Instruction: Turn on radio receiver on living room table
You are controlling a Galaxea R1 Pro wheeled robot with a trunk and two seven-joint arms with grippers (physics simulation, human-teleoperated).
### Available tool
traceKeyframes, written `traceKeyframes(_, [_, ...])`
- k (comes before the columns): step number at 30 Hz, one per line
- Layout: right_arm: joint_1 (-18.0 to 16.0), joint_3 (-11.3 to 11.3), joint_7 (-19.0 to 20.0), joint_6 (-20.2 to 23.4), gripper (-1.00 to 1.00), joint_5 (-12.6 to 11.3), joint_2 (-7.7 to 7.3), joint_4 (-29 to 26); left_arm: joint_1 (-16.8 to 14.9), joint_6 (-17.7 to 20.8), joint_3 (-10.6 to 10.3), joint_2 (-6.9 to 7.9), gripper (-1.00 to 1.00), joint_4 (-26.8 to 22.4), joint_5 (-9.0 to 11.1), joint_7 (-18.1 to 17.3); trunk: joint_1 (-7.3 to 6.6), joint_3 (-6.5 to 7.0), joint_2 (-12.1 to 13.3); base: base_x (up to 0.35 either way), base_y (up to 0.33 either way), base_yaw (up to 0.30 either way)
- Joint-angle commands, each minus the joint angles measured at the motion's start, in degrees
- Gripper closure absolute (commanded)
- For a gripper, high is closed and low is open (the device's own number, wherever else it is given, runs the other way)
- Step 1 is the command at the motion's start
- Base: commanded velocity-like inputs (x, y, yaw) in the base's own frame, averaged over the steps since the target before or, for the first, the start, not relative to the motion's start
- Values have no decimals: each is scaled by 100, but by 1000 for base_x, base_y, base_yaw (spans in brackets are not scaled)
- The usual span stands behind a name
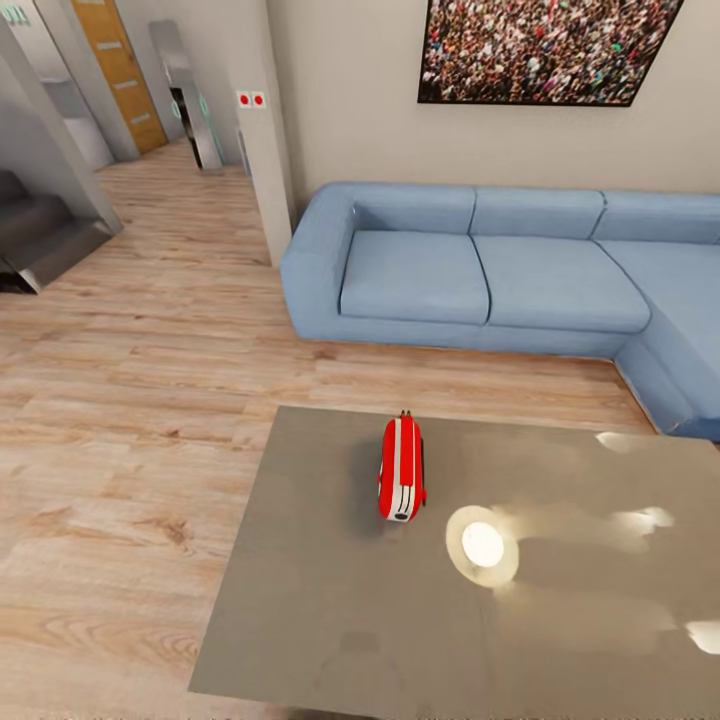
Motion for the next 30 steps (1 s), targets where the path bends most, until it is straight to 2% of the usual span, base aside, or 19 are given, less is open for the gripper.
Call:
traceKeyframes(1, [0, 1, -1, 14, -100, 13, -4, -102, 1, 18, 1, 6, -100, -135, 0, -4, 0, -10, 0, 0, 0, 0])
traceKeyframes(6, [0, 3, -12, 212, -100, 132, -18, -488, 1, 76, 3, 22, -100, -521, 2, -13, 0, -56, 0, 0, 0, 0])
traceKeyframes(12, [0, -3, -16, 992, -100, 280, -45, -1386, 1, 454, 4, 36, -100, -1124, 0, -18, 0, -112, 0, 0, 0, 0])
traceKeyframes(19, [0, -18, -17, 2013, -100, 321, -87, -2640, 1, 1252, 6, 39, -100, -2234, 0, -26, 0, -177, 0, 0, 0, 0])
traceKeyframes(22, [0, -25, -17, 2304, -100, 326, -124, -3015, 1, 1387, 9, 39, -100, -2486, 0, -27, 0, -205, 0, 0, 0, 0])
traceKeyframes(30, [0, -39, -96, 3500, -100, 347, -172, -4635, 1, 1804, 13, 64, -100, -3181, -14, -27, 0, -279, 0, 0, 0, 0])
